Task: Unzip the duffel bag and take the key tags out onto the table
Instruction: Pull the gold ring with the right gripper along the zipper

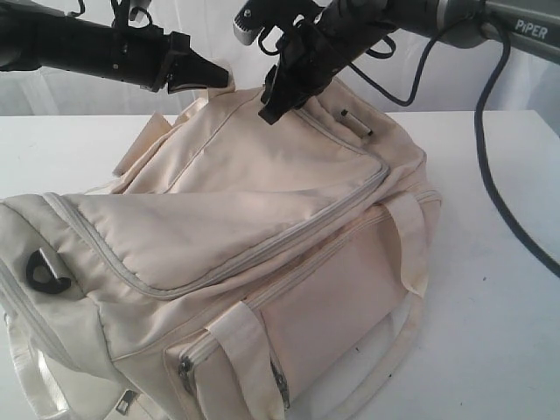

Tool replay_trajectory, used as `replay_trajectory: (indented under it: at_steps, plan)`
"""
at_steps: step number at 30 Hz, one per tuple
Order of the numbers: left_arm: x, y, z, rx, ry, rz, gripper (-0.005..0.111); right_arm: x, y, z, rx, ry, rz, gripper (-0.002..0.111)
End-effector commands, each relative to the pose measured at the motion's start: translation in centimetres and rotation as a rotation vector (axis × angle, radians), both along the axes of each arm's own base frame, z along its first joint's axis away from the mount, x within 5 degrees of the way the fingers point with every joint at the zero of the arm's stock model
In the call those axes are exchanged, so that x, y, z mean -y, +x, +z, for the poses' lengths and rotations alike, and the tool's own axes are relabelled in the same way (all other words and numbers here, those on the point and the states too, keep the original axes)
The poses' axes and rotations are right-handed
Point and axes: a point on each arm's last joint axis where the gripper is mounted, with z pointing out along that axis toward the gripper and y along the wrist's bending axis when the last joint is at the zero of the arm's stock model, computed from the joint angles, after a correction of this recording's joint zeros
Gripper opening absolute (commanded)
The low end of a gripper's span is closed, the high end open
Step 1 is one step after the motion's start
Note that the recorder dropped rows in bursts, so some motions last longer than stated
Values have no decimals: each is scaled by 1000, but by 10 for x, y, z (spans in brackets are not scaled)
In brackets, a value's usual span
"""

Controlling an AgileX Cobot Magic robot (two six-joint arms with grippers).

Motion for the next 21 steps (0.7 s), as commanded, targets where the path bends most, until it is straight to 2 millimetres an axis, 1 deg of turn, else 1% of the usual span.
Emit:
replay_trajectory:
  at_steps: [1,5,11,17,21]
  plan:
    - [1,-6,21,21,-63,-14,0,7,-7,14,-13,-12,5,0]
    - [0,-5,20,22,-53,4,0,12,-15,21,-41,-48,24,0]
    - [-2,-1,18,16,-34,56,0,18,-22,18,-109,-124,27,0]
    - [-2,0,17,20,-22,61,0,19,-25,15,-151,-148,32,0]
    - [-3,1,17,24,-15,70,0,24,-26,13,-181,-194,30,0]
